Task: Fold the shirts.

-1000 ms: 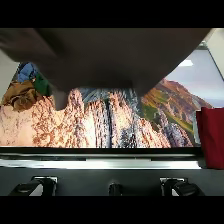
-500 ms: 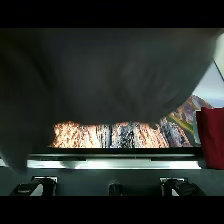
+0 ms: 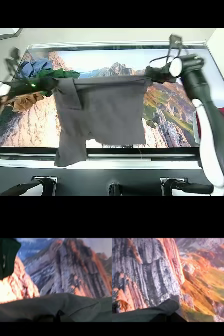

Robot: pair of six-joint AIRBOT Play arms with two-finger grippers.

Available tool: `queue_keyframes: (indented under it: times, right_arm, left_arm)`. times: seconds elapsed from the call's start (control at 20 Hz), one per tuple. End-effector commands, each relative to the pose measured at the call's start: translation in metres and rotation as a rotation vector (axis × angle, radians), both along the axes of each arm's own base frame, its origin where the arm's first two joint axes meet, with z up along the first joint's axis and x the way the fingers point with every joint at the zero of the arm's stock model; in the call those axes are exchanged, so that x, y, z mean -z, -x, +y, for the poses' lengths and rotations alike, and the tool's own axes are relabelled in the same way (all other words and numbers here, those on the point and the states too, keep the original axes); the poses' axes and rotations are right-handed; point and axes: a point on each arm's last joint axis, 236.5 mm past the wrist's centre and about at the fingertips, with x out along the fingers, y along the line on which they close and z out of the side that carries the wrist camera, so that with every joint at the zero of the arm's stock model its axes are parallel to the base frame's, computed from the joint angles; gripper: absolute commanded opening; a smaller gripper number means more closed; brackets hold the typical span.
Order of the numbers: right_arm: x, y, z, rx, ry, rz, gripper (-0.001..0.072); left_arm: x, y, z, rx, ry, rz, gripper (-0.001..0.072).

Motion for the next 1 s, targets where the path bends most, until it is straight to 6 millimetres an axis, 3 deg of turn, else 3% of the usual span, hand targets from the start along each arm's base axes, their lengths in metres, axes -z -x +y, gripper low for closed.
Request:
queue_keyframes:
  times: [0.0,0.15,0.2,0.25,0.3,0.35,0.4,0.45,0.5,0.55,0.6,0.65,0.75,0.85,0.95]
  right_arm:
    - [0.051,-0.028,0.007,0.057,-0.055,0.015,0.0044]
    - [0.073,-0.022,0.014,0.098,-0.112,0.09,0.0045]
    - [0.076,-0.02,0.02,0.099,-0.14,0.105,0.0072]
    - [0.075,-0.016,0.021,0.105,-0.158,0.125,0.0308]
    - [0.067,-0.01,0.015,0.113,-0.172,0.154,0.0586]
    - [0.059,0.0,0.003,0.094,-0.16,0.196,0.0601]
    - [0.052,0.014,-0.018,0.04,-0.114,0.241,0.0603]
    - [0.051,0.033,-0.041,-0.003,-0.082,0.309,0.0602]
    - [0.058,0.065,-0.064,-0.021,-0.086,0.442,0.0588]
    - [0.066,0.102,-0.08,-0.04,-0.123,0.595,0.0566]
    - [0.074,0.132,-0.088,-0.059,-0.161,0.712,0.0565]
    - [0.084,0.16,-0.093,-0.068,-0.195,0.82,0.0565]
    - [0.106,0.192,-0.094,-0.063,-0.222,0.914,0.0565]
    - [0.124,0.204,-0.079,-0.076,-0.272,0.924,0.0568]
    - [0.134,0.201,-0.07,-0.082,-0.313,0.902,0.0572]
  left_arm:
    - [0.083,-0.013,-0.012,-0.024,0.094,0.166,0.0034]
    - [0.111,0.001,-0.041,0.052,0.102,0.257,0.0034]
    - [0.112,0.004,-0.049,0.074,0.101,0.266,0.0075]
    - [0.107,0.007,-0.054,0.094,0.103,0.269,0.0287]
    - [0.096,0.01,-0.052,0.128,0.103,0.282,0.0615]
    - [0.084,0.015,-0.041,0.166,0.081,0.306,0.0667]
    - [0.077,0.023,-0.019,0.19,0.029,0.345,0.0657]
    - [0.081,0.038,0.016,0.162,-0.041,0.433,0.0575]
    - [0.092,0.058,0.05,0.093,-0.086,0.552,0.0539]
    - [0.109,0.089,0.073,0.036,-0.093,0.696,0.0541]
    - [0.127,0.123,0.08,0.042,-0.075,0.823,0.0544]
    - [0.147,0.158,0.08,0.049,-0.036,0.939,0.0546]
    - [0.18,0.203,0.063,0.077,0.043,1.032,0.0545]
    - [0.201,0.219,0.044,0.119,0.092,1.013,0.0544]
    - [0.212,0.212,0.042,0.086,0.103,0.972,0.0544]
